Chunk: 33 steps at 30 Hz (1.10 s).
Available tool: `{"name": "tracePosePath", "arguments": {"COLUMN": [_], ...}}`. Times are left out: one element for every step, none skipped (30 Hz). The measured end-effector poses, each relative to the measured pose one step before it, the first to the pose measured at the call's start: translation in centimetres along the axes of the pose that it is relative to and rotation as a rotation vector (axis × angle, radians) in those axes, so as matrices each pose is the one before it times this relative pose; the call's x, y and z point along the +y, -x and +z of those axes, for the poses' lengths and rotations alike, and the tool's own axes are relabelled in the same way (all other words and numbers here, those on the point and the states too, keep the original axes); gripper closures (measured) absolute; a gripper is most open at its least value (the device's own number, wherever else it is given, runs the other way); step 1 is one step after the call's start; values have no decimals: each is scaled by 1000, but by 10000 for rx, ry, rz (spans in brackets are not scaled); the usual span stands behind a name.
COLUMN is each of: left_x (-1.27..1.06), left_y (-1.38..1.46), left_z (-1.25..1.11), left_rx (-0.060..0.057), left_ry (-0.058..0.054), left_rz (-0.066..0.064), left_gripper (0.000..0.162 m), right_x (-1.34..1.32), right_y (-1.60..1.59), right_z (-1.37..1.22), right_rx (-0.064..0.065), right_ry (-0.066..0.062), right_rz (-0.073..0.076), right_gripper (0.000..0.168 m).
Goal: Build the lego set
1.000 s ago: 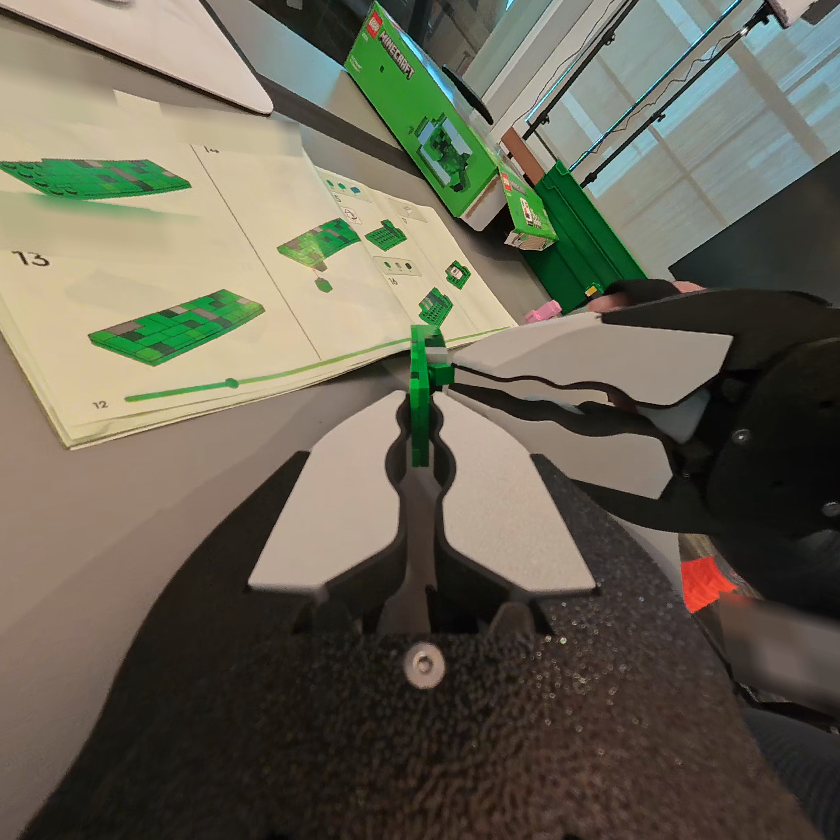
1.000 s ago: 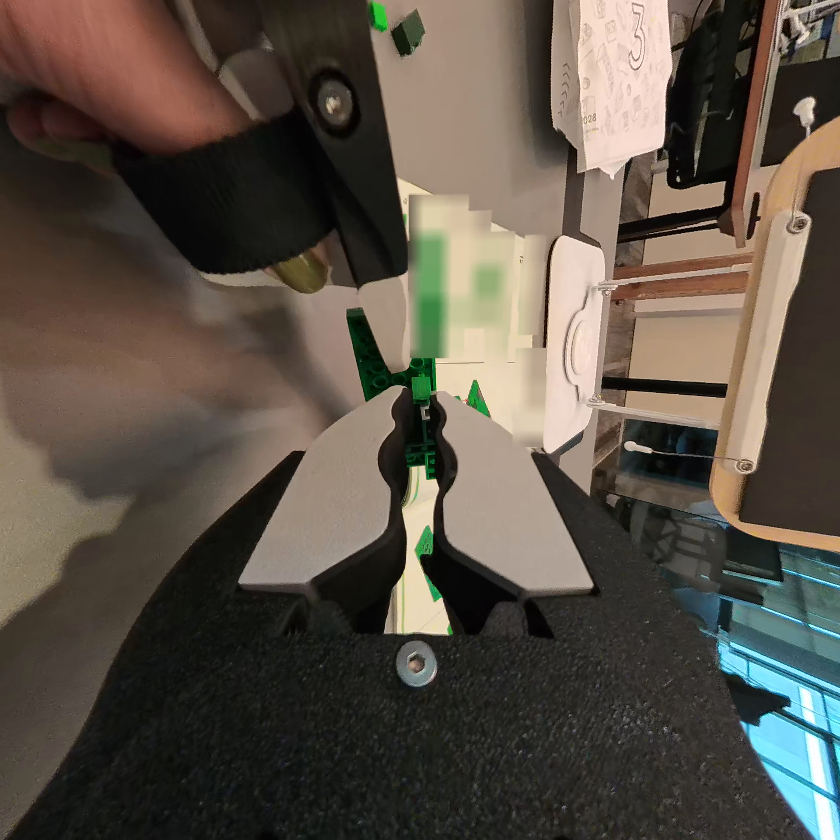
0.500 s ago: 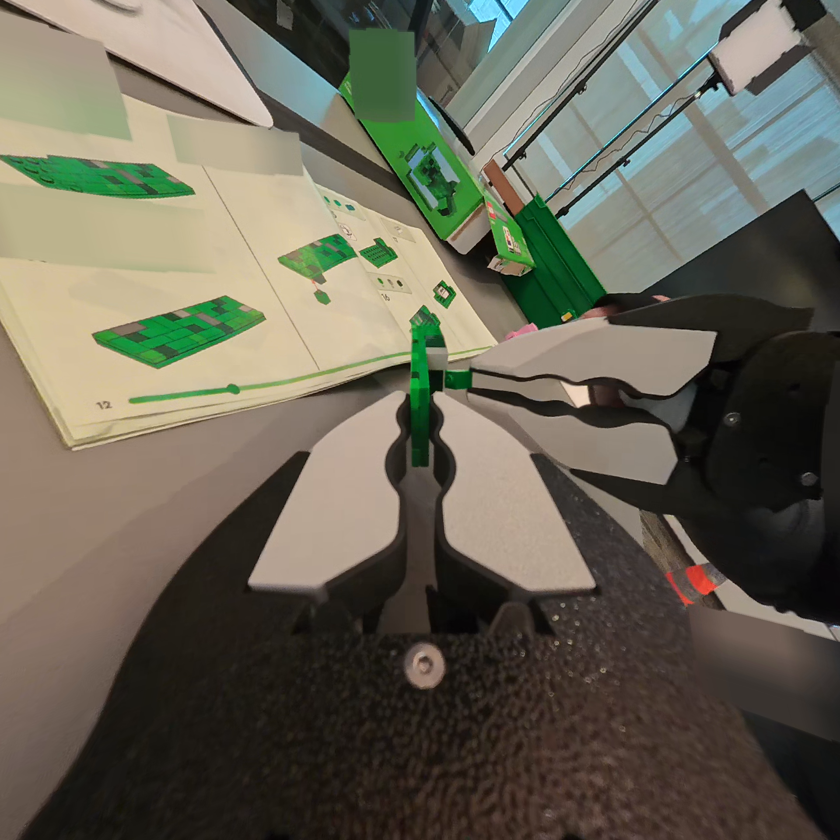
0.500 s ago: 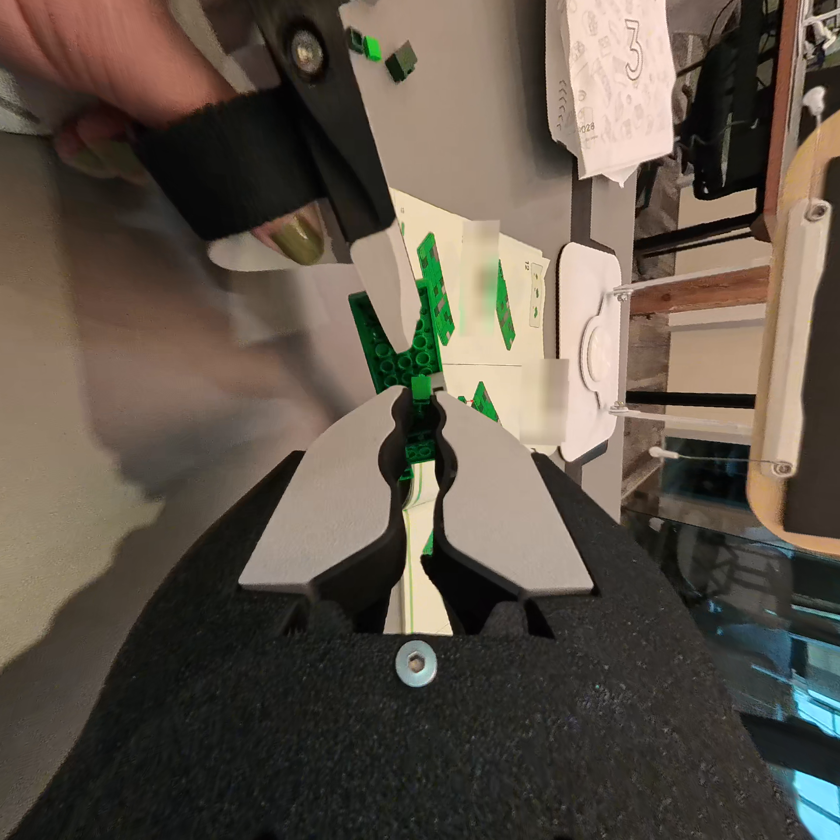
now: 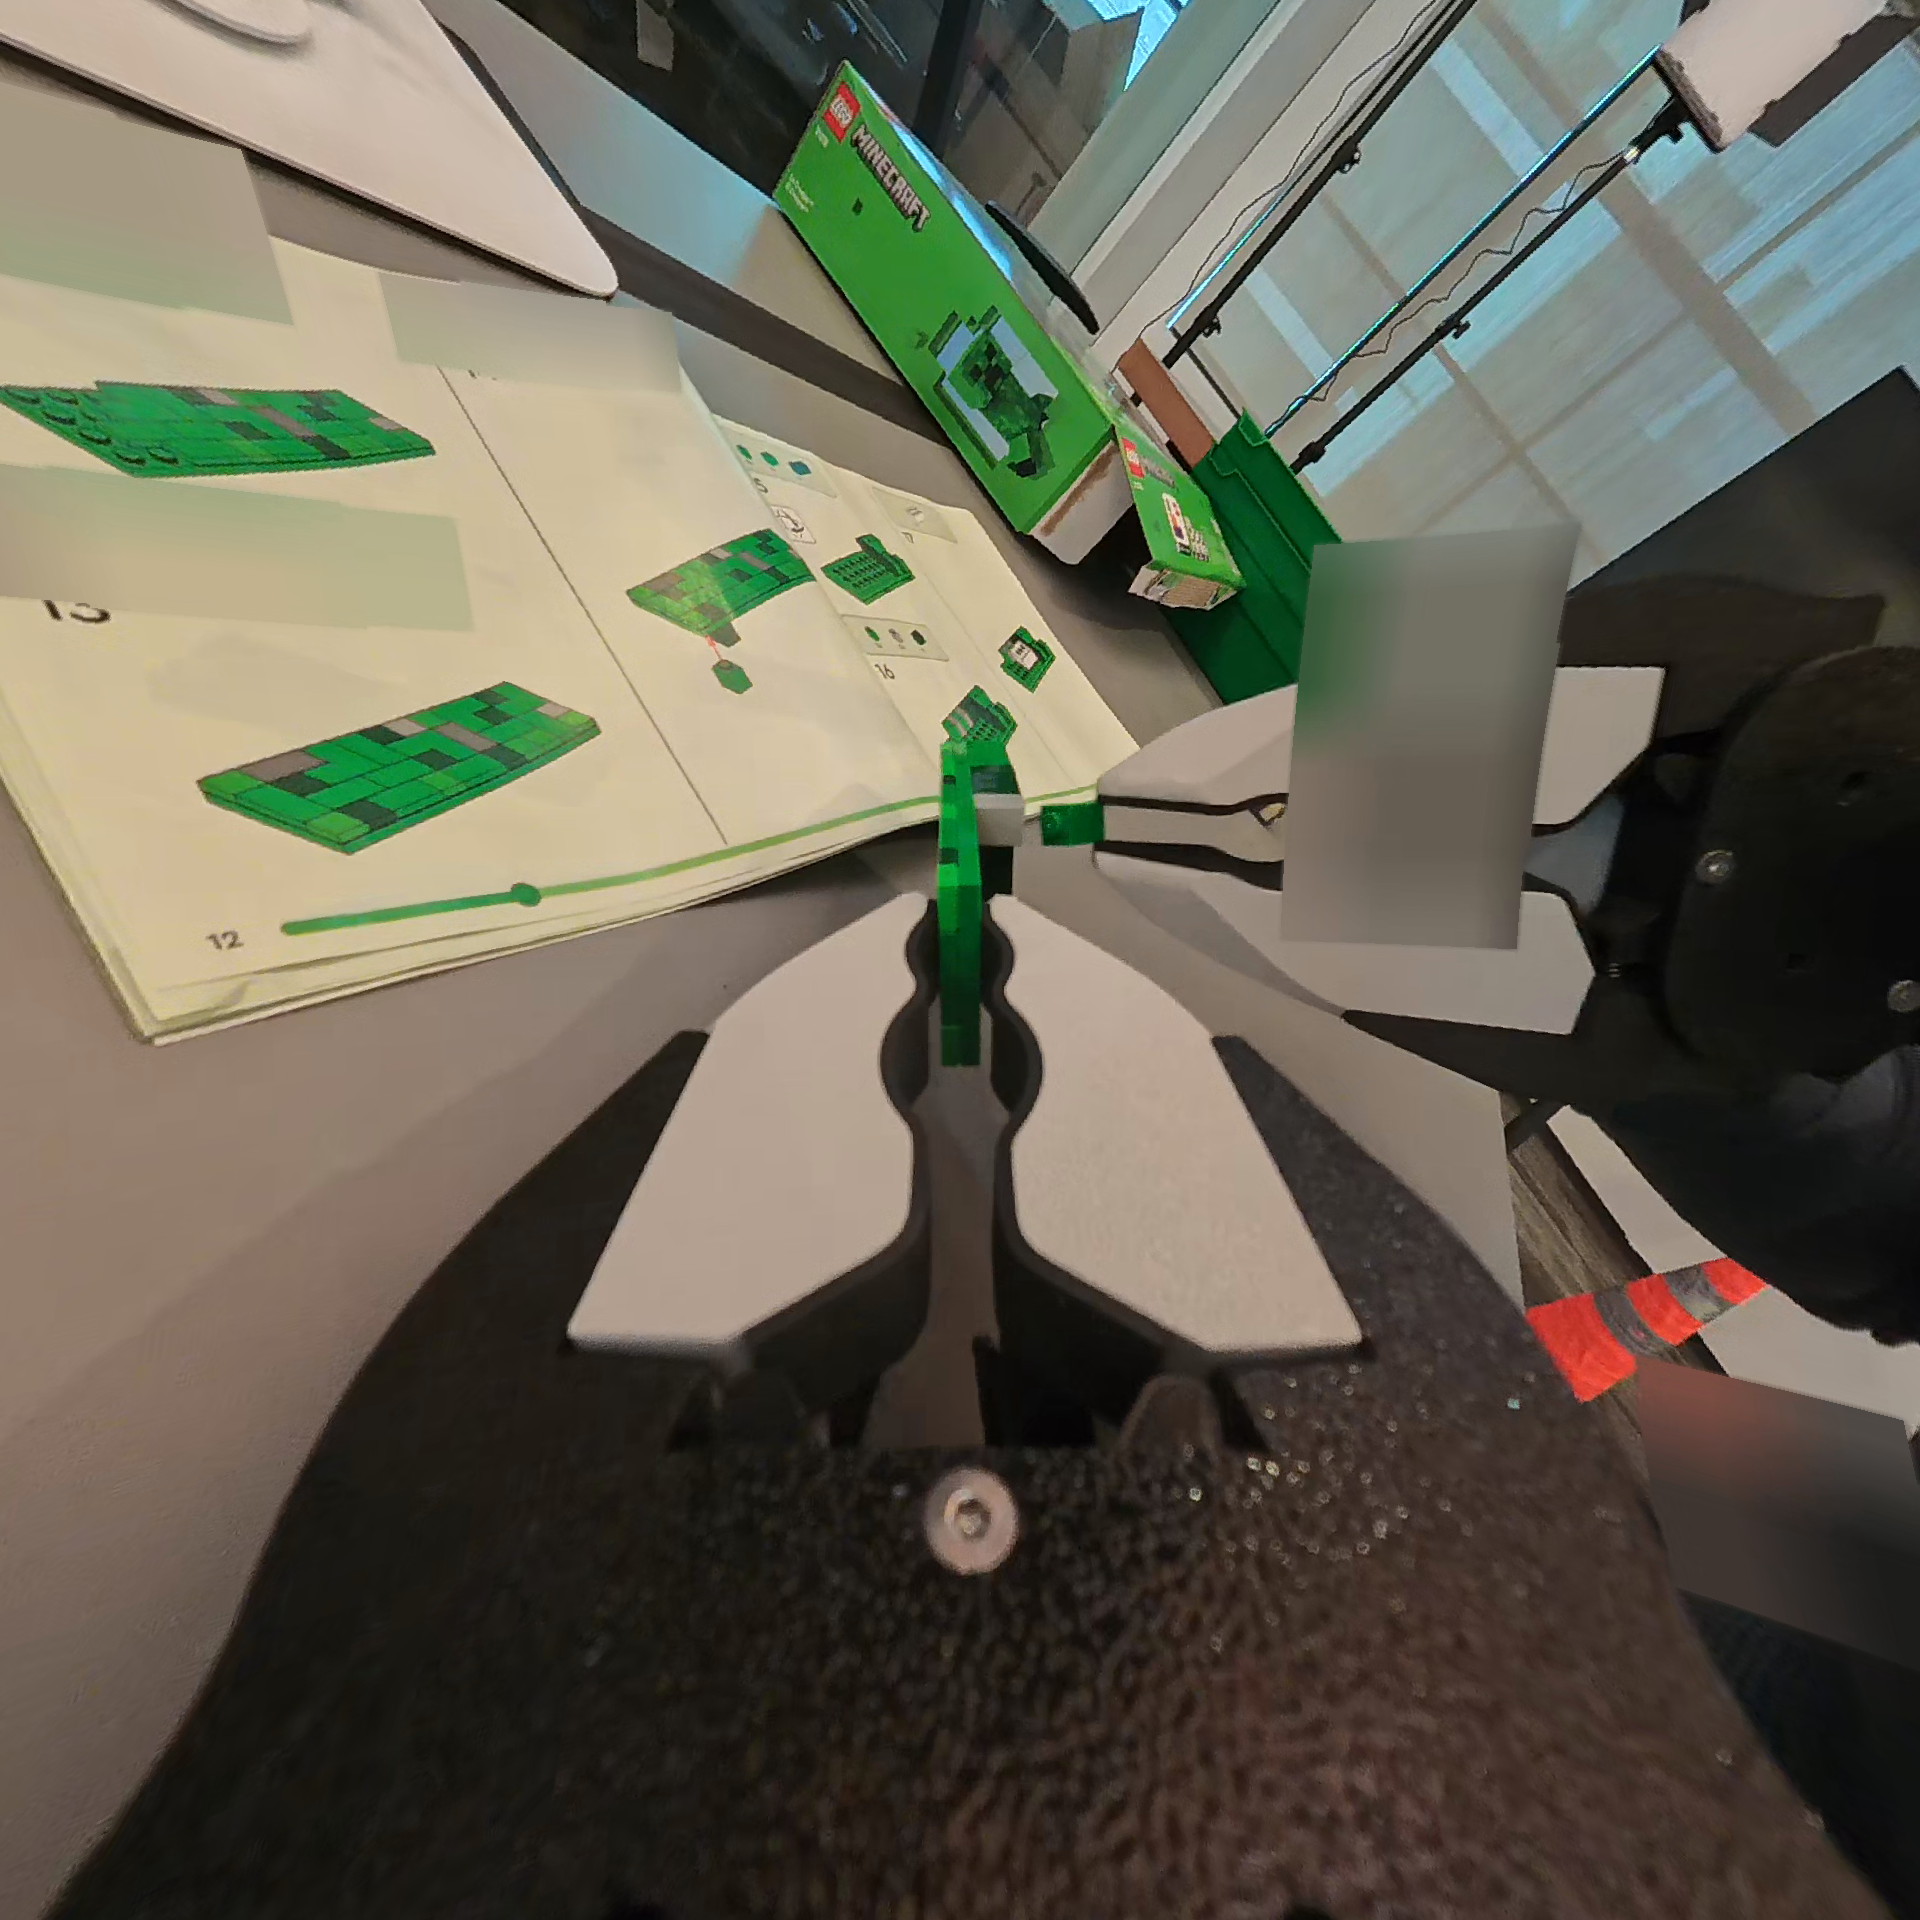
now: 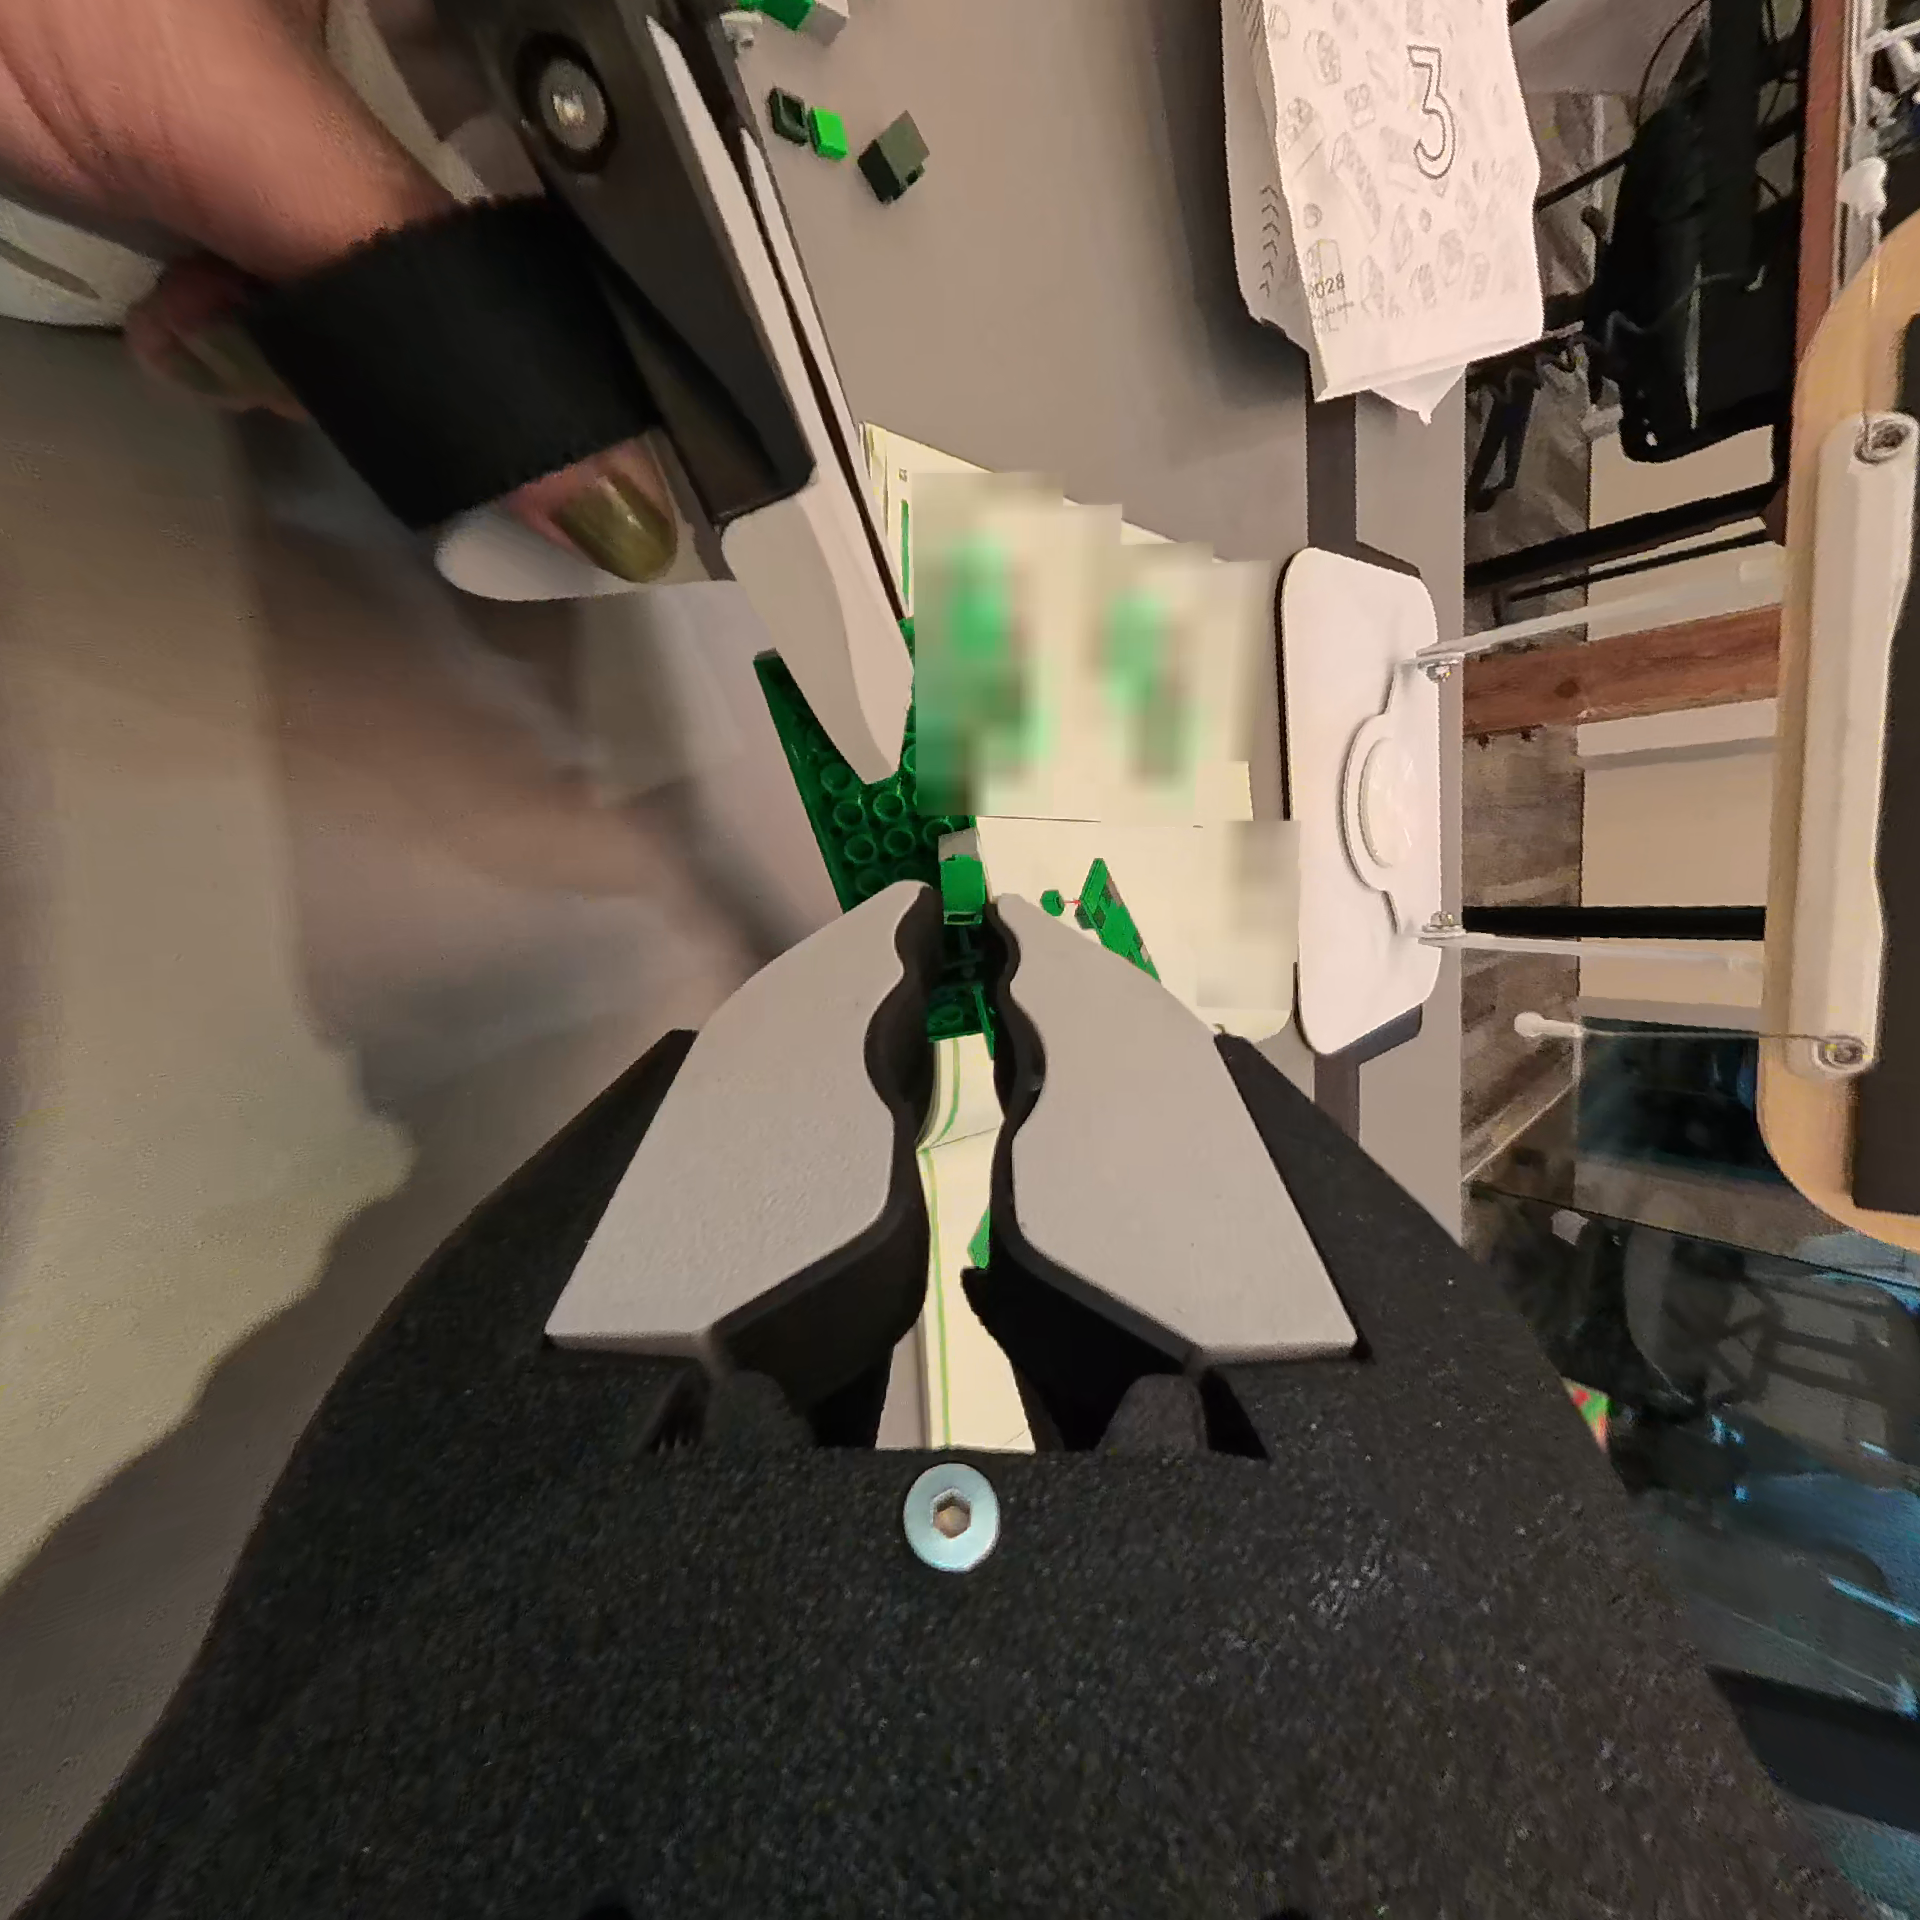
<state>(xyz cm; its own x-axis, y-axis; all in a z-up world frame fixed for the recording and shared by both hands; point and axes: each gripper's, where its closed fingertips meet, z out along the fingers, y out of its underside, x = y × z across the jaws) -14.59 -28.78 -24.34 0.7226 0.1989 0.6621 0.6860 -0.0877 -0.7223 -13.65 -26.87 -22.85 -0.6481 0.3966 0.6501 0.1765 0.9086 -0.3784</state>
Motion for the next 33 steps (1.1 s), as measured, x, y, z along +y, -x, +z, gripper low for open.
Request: {"name": "tracePosePath", "arguments": {"left_x": [21, -8, -32, -55, -64, -33, -10, 5, 9, 5, 0, -21, -38, -66, -58, -36, -28, -28, -8, 5, -10, -17, -17, 9, 29, 22, 22, 32, 45, 45, 55, 59, 59], "left_y": [-20, -53, -45, 4, 3, -4, -19, -20, -27, -19, -17, -7, 5, 5, -1, -10, -7, 0, -9, -15, -35, -24, -16, -14, -21, -12, 5, -3, -6, -9, -17, -41, -31], "left_z": [1, -33, -76, -77, -62, -33, -13, 7, 2, 1, -5, -4, -30, -39, -41, -22, -20, -6, -8, -4, -5, -18, -16, -4, 7, 17, 0, 3, 14, 26, 22, 32, 17], "left_rx": [2, 23, 29, 18, 26, 27, 23, 17, 7, -5, -8, -5, -6, -8, -5, -4, -14, -23, -29, -26, -22, -31, -30, -24, -15, -17, -33, -42, -38, -39, -39, -19, -2], "left_ry": [6, -18, -47, -62, -51, -24, -4, 4, 3, 0, -5, -16, -31, -48, -47, -34, -27, -20, -9, -3, -8, -19, -19, 0, 16, 16, 11, 14, 26, 33, 37, 40, 35], "left_rz": [20, 15, -9, -35, -47, -42, -19, 7, 26, 35, 31, 17, 3, 4, 12, 17, 25, 34, 42, 52, 60, 64, 57, 37, 30, 32, 31, 37, 46, 56, 55, 41, 19], "left_gripper": [156, 156, 156, 156, 156, 157, 156, 157, 156, 157, 156, 157, 157, 157, 157, 157, 157, 157, 157, 157, 157, 157, 157, 157, 157, 157, 157, 157, 157, 157, 157, 157, 157], "right_x": [-8, -48, -100, -147, -219, -354, -455, -391, -271, -92, 65, 148, 266, 375, 364, 275, 157, 64, 51, 114, 173, 192, 112, 71, 20, -77, -140, -192, -183, -163, -55, 6, -11], "right_y": [-32, -44, -71, -135, -236, -286, -279, -310, -274, -23, 56, -18, -21, -41, -96, -10, 132, 183, 144, 144, 133, 205, 278, 346, 271, 181, -69, -161, -154, -184, -172, 12, 166], "right_z": [-66, -33, 1, 0, -36, -106, -160, -188, -195, -138, -135, -174, -190, -230, -245, -262, -246, -210, -159, -88, -6, 76, 113, 135, 143, 110, 69, 67, 111, 176, 260, 328, 340], "right_rx": [39, 29, 26, 51, 111, 163, 177, 231, 244, 108, 78, 151, 142, 136, 159, 87, -3, 2, 46, 71, 83, 25, -17, -70, -46, 4, 132, 141, 78, 88, 87, -21, -105], "right_ry": [-36, -33, -28, -25, -44, -118, -174, -152, -128, -40, 56, 60, 108, 170, 153, 94, 44, 19, 40, 88, 147, 173, 128, 114, 108, 75, 54, 50, 70, 97, 168, 196, 146], "right_rz": [36, 16, -2, -23, -34, -13, 28, 62, 68, 66, 34, -43, -88, -77, -20, 33, 66, 43, -27, -97, -126, -132, -129, -109, -79, -121, -160, -151, -118, -103, -125, -189, -235], "right_gripper": [161, 161, 161, 161, 161, 161, 161, 161, 161, 161, 161, 161, 161, 161, 161, 161, 161, 161, 161, 161, 161, 161, 161, 161, 161, 161, 161, 161, 161, 161, 161, 161, 161]}}
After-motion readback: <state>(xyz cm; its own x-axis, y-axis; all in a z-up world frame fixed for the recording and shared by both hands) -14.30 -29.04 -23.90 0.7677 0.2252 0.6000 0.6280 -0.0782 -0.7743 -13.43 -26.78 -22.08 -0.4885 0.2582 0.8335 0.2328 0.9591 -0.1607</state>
